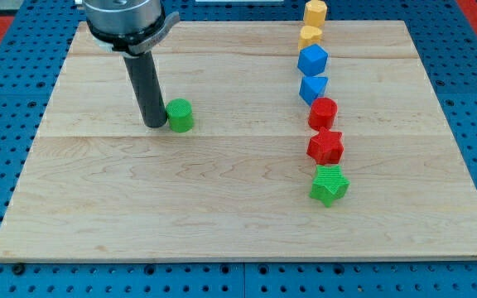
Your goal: Adjust the green circle to the bottom of green star
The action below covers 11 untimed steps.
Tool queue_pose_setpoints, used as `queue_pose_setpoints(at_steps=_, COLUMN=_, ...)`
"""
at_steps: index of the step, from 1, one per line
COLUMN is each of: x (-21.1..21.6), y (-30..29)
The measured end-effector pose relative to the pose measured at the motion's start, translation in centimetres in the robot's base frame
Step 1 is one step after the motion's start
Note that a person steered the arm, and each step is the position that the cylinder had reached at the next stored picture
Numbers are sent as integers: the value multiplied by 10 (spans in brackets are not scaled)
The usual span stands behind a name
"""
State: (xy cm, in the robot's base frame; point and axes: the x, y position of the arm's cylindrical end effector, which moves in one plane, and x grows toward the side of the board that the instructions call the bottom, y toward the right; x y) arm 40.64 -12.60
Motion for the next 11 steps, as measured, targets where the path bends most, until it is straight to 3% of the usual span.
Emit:
queue_pose_setpoints(at_steps=1, x=-15, y=10)
queue_pose_setpoints(at_steps=3, x=54, y=106)
queue_pose_setpoints(at_steps=5, x=20, y=120)
queue_pose_setpoints(at_steps=7, x=121, y=155)
queue_pose_setpoints(at_steps=9, x=141, y=135)
queue_pose_setpoints(at_steps=11, x=179, y=217)
